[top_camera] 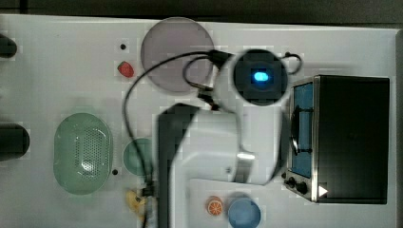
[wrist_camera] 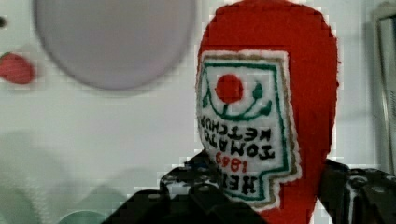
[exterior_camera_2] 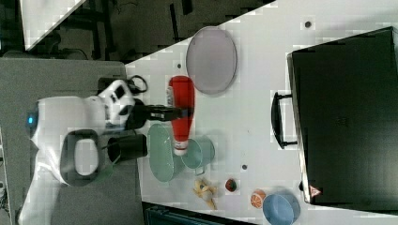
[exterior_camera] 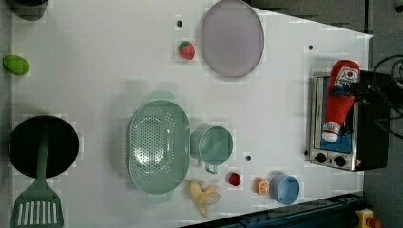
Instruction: Pick ketchup from strainer and place it on the table
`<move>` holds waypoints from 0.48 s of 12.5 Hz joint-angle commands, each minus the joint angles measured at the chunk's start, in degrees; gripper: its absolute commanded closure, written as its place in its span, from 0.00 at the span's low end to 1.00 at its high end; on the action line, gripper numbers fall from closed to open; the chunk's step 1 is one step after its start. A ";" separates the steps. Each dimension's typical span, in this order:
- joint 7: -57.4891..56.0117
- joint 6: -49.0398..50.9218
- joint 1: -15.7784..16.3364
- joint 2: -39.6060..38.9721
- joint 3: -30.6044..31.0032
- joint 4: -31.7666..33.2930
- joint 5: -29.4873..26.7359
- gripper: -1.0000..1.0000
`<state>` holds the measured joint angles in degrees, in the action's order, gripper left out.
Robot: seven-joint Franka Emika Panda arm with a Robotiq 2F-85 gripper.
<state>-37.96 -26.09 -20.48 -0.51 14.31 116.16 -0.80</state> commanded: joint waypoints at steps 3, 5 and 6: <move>-3.30 -6.80 1.21 0.28 0.18 10.18 0.09 0.44; -3.30 -11.37 1.21 -1.57 0.19 13.53 0.09 0.44; -3.28 -12.73 1.22 -3.05 0.20 14.58 0.09 0.44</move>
<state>-38.78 -38.16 -21.04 -3.79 13.93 129.92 -0.56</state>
